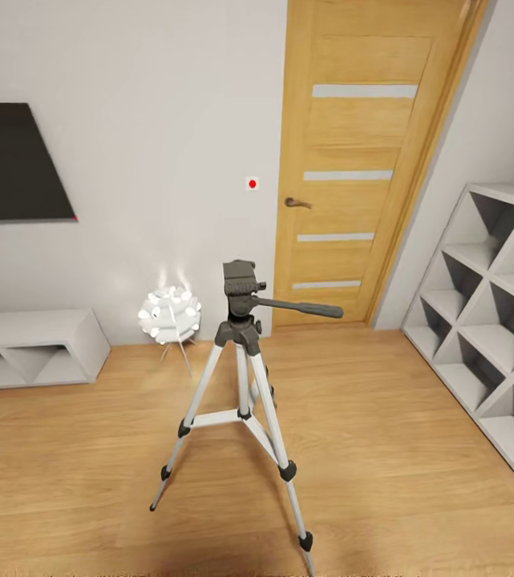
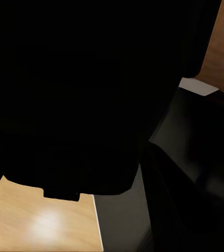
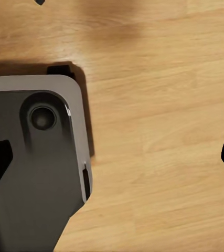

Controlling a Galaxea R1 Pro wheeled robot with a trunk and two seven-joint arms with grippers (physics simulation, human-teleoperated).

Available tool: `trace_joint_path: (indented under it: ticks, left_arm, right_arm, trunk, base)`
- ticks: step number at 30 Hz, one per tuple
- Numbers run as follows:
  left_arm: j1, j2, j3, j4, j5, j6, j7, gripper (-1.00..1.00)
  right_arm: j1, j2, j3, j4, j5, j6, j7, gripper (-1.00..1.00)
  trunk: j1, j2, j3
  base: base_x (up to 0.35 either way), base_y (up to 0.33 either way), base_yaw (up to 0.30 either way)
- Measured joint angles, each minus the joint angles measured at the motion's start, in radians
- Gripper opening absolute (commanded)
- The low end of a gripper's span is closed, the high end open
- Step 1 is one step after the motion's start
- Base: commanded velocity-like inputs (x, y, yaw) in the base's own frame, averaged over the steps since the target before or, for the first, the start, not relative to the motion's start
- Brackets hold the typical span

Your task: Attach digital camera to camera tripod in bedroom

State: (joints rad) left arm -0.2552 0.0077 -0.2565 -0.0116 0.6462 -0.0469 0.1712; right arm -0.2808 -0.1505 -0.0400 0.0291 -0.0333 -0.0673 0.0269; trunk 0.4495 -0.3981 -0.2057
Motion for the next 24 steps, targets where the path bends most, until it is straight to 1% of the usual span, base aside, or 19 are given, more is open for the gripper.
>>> trace_joint_path:
  ticks: [6,11,24]
  left_arm:
    - [0.000,0.000,0.000,0.000,0.000,0.000,0.000,-1.00]
    - [0.000,0.000,0.000,0.000,0.000,0.000,0.000,-1.00]
    - [0.000,0.000,0.000,0.000,0.000,0.000,0.000,-1.00]
  right_arm:
    - [0.000,0.000,0.000,0.000,0.000,0.000,-0.001,1.00]
    - [0.000,-0.005,0.000,0.000,-0.001,-0.004,-0.003,1.00]
    - [0.000,-0.002,0.001,0.000,0.000,0.000,0.000,1.00]
  trunk:
    - [0.000,0.000,-0.010]
    - [0.000,0.000,-0.018]
    - [0.000,0.000,-0.038]
  base:
    - [0.000,0.000,0.000]
    - [0.000,0.000,0.000]
    - [0.000,0.000,0.000]
